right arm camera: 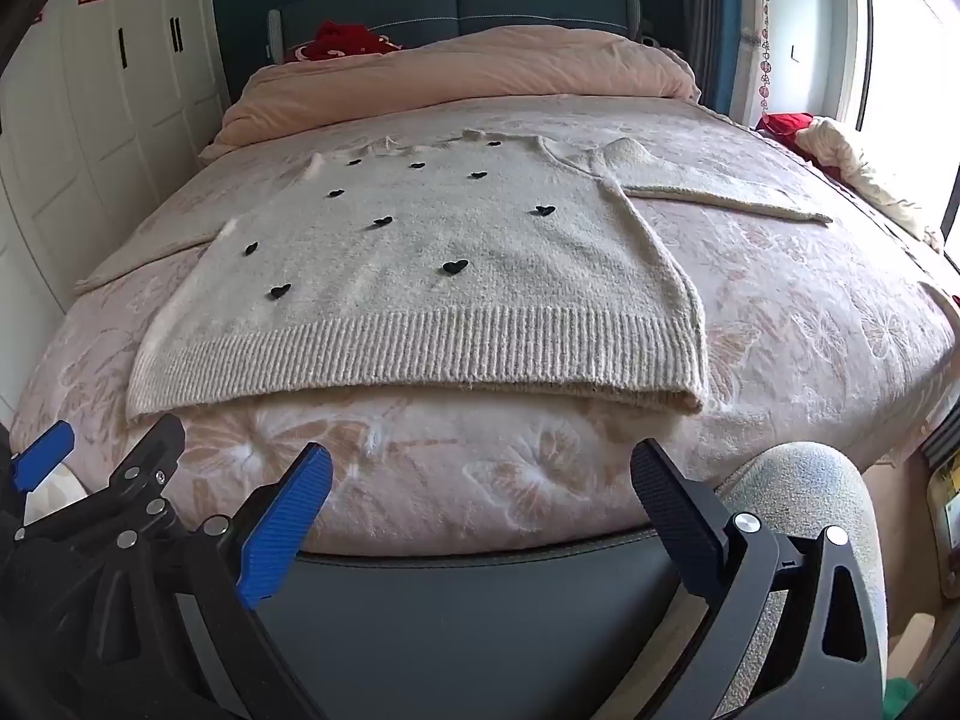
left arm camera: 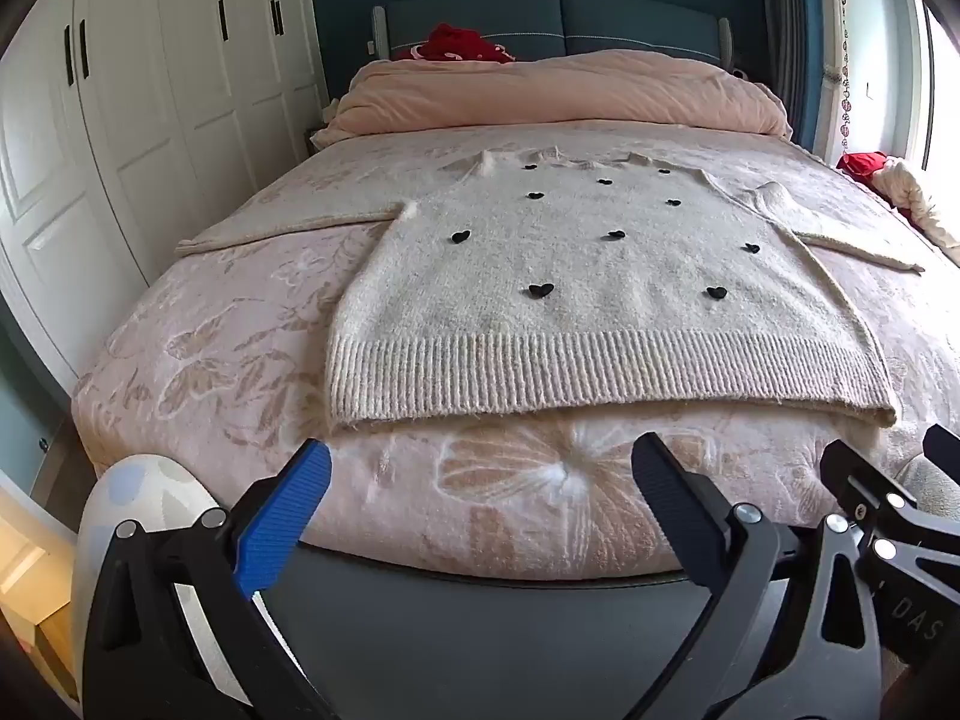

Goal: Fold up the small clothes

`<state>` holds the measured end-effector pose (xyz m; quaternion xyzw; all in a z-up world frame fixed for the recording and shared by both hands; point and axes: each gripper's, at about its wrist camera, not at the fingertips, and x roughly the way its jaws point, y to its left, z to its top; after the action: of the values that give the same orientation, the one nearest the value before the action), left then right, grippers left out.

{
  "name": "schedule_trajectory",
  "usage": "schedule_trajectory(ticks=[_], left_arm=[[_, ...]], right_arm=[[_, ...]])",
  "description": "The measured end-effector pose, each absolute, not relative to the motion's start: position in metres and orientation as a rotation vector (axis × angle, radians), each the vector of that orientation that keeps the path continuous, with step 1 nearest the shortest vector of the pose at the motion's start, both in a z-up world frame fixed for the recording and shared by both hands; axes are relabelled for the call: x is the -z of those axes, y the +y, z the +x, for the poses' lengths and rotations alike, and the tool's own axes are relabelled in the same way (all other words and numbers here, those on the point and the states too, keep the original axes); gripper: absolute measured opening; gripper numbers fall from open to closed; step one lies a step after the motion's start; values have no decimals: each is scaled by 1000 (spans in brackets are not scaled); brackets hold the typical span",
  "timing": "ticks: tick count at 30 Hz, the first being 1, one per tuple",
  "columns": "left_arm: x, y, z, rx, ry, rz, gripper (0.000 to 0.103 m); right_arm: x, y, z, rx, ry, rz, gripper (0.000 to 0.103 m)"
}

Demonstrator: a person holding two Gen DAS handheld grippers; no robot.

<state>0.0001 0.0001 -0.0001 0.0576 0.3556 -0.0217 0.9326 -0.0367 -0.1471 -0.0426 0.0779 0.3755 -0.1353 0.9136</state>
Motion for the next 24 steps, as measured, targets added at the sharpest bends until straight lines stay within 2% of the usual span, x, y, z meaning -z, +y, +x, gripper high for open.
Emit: schedule_trajectory(ticks=[24], left_arm=[[-2, 2, 1, 46, 727, 113, 98]], right_arm=[[42, -145, -38, 272, 764, 157, 98]])
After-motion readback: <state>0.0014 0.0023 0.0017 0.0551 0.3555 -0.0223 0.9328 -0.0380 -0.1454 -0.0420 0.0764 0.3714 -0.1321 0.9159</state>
